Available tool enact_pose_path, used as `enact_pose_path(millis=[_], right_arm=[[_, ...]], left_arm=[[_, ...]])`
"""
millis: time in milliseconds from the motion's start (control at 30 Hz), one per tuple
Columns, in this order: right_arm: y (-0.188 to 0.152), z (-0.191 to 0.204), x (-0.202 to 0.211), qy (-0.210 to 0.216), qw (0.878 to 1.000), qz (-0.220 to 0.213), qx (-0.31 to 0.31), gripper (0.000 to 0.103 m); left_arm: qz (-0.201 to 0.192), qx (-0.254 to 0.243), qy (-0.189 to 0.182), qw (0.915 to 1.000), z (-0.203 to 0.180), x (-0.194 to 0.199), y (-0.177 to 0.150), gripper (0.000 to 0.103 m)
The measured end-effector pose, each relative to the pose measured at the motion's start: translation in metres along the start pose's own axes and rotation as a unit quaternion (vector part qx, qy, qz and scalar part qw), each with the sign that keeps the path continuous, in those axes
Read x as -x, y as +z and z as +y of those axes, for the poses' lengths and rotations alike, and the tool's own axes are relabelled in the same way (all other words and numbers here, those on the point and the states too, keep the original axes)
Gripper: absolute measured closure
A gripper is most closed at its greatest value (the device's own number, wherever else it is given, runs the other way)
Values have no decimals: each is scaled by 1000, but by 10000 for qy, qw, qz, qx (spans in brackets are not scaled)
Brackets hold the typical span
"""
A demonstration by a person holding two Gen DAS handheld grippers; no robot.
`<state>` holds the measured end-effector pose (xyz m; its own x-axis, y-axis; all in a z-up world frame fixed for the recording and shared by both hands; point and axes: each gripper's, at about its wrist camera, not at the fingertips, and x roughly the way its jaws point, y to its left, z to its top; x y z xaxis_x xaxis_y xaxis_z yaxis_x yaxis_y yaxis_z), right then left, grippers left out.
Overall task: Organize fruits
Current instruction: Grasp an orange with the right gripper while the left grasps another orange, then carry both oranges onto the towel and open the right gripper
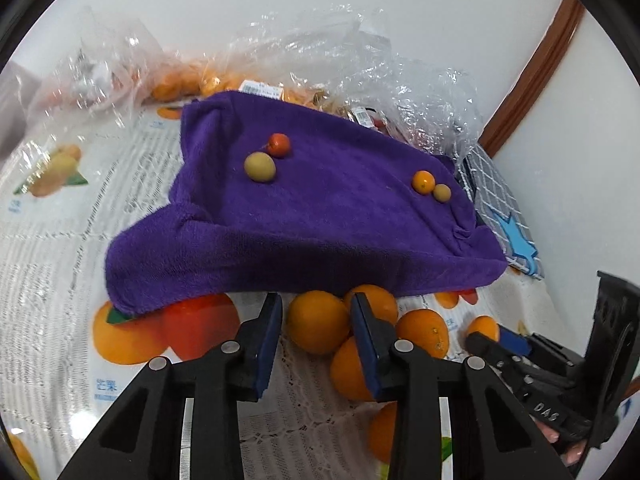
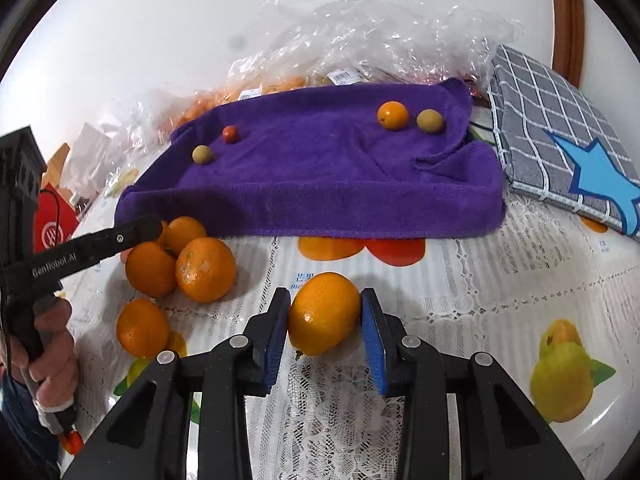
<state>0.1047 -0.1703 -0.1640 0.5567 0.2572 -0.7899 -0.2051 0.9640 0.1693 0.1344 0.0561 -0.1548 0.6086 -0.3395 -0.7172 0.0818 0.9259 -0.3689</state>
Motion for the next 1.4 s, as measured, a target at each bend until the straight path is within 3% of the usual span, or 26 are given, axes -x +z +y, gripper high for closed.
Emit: enact_pose_path(millis=[200,300,500,667,767,1067,1233,1400], right_arm=[[-1,4,-3,-23,10000,45,74,67],[-1,2,-1,63,10000,2,56,68],[-1,-8,5,165,9995,-167,-223,68],[-2,-6,10,22,9992,-365,-144,68],[2,-8,14,-69,9989,-457,-106,68],[66,-18,22,-66,9972,-741,-37,68],[105,-25,12,15,9959,-900,-105,68],[123,-40,-12,-275,9958,-869,-121,68]], left_arm=[[76,275,-192,9994,8,-3,1,70],[-114,337,-249,9991,9,5,2,70],[-777,189,4,9968,5,29,6,70],[-988,71,105,9950,2,38,9,70],[-1146,-34,350,9928,1,44,12,70],[-1524,149,393,9874,-6,55,58,70],[-1602,283,611,9848,-5,28,86,70],[-1386,343,748,9869,6,-4,80,70]])
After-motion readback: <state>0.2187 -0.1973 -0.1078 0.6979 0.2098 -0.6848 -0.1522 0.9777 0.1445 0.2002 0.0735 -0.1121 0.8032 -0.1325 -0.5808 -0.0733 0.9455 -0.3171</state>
